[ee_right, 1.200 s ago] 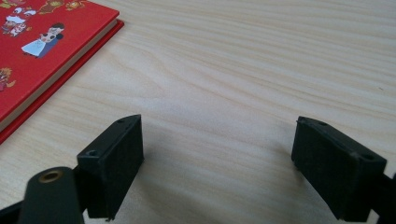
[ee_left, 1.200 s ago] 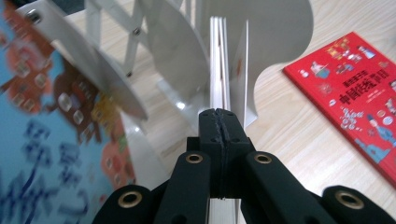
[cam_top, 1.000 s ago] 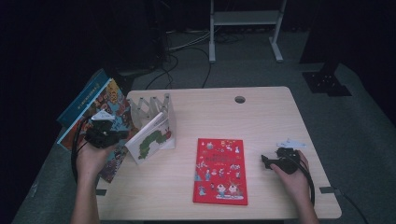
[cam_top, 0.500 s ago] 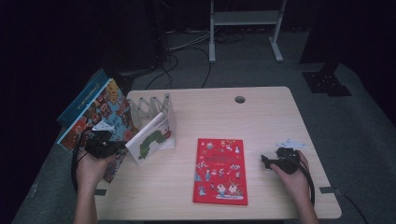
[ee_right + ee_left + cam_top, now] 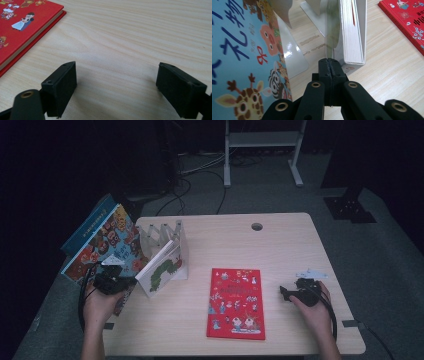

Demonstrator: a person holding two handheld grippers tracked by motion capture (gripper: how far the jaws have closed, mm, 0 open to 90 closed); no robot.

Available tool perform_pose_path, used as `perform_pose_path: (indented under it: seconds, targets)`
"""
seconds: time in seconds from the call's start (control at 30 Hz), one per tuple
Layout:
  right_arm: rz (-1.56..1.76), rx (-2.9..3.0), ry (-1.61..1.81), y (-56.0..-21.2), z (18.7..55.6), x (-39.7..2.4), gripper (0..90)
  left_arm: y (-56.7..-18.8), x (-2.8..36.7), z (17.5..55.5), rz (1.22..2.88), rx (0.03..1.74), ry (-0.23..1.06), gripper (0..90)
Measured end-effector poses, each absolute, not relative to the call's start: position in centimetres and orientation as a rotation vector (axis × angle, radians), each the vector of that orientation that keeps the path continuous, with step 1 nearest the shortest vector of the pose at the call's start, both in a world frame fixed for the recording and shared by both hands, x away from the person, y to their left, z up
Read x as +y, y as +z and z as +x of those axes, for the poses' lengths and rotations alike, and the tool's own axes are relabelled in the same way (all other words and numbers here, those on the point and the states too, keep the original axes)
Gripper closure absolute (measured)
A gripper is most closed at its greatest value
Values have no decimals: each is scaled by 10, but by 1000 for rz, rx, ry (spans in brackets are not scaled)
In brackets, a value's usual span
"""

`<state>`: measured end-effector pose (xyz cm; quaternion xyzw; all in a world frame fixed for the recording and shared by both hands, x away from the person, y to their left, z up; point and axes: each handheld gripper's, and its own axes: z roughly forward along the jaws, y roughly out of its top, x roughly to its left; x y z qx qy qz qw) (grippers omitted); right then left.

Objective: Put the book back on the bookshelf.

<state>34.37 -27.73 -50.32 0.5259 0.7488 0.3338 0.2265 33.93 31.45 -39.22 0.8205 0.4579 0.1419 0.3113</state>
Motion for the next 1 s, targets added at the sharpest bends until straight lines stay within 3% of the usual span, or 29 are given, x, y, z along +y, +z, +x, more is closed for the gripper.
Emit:
perform_pose_path:
  seconds: [0.8,1.0]
  targets:
    - [1449,2064,920,-503,344,-277,159,-402,288,345,2171,1147,305,898]
    - [1449,2064,920,-503,344,-277,158,-407,292,336,2190,1153,302,823]
